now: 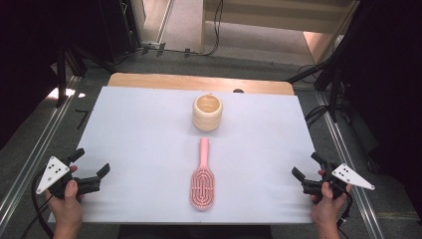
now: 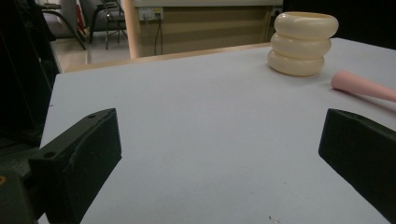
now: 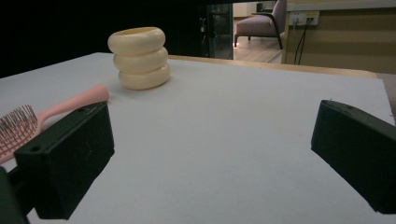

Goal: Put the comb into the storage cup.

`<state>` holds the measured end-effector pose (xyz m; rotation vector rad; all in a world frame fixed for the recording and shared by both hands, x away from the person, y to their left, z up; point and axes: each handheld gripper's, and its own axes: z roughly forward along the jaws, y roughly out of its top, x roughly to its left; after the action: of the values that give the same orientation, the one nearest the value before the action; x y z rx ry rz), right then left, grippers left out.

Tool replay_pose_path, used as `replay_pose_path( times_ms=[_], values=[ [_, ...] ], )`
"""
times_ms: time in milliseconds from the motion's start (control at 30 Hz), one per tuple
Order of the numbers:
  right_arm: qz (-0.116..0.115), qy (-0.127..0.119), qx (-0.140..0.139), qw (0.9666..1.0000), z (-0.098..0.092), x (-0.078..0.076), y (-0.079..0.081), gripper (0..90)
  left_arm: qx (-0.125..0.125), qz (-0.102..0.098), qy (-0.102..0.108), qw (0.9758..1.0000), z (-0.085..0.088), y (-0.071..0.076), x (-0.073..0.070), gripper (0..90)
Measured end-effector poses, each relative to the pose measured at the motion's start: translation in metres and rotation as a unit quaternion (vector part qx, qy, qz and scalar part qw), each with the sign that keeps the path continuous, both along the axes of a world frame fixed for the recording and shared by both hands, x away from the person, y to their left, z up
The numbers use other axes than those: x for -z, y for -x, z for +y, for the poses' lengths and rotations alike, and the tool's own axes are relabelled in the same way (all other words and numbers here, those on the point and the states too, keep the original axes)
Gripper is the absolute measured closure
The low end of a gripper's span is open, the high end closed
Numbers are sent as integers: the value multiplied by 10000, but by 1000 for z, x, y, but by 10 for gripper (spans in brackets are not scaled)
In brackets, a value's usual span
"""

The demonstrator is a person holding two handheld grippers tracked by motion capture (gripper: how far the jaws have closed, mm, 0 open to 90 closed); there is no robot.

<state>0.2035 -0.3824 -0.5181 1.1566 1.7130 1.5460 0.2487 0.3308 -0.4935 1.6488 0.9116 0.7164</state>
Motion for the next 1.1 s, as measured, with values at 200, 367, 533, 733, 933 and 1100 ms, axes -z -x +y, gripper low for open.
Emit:
replay_pose_path(
  times_ms=[200, 367, 533, 733, 933, 1100],
  values=[
    [51, 219, -23, 9997, 6, -2, -1, 0, -19, 27, 24, 10000, 0, -1, 1, 0],
    [106, 308, -28, 9995, 8, -4, -1, 0, -59, 12, 63, 10000, 1, -2, 1, 0],
    [129, 245, -20, 9996, 9, -7, -3, 0, -87, 46, 47, 9999, 0, -3, 1, 0],
    [109, 430, -232, 9987, 22, -22, -4, 0, -2, 237, 8, 9997, -2, -7, 2, 0],
    [93, 493, -434, 9978, 35, -36, -9, 0, 17, 312, -187, 9993, -7, -9, 2, 0],
    [8, 442, -599, 9972, 47, -48, -16, 0, 25, 189, 31, 9998, -2, -6, 1, 0]
  ],
)
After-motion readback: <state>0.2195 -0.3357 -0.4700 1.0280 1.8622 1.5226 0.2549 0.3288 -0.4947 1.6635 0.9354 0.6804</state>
